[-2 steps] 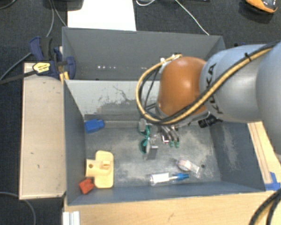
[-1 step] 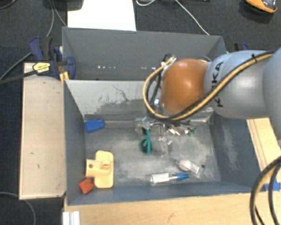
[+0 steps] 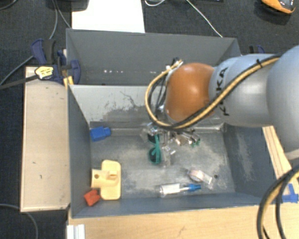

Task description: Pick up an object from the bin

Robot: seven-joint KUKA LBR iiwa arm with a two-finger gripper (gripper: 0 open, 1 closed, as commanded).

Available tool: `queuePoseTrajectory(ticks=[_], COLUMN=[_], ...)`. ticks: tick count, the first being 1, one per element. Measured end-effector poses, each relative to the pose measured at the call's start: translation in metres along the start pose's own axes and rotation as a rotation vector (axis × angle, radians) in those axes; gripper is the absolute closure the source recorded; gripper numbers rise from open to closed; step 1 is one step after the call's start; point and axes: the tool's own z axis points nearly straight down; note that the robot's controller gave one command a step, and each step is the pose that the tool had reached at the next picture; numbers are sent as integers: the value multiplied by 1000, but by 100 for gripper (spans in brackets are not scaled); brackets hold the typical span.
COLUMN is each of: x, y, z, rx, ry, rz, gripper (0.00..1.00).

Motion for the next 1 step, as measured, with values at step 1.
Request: queuePoseTrajectory(ticks=[1], x=[6], y=[-9], z=[-4], rx=[1], ry=[-2], rz=[-118], gripper=[0])
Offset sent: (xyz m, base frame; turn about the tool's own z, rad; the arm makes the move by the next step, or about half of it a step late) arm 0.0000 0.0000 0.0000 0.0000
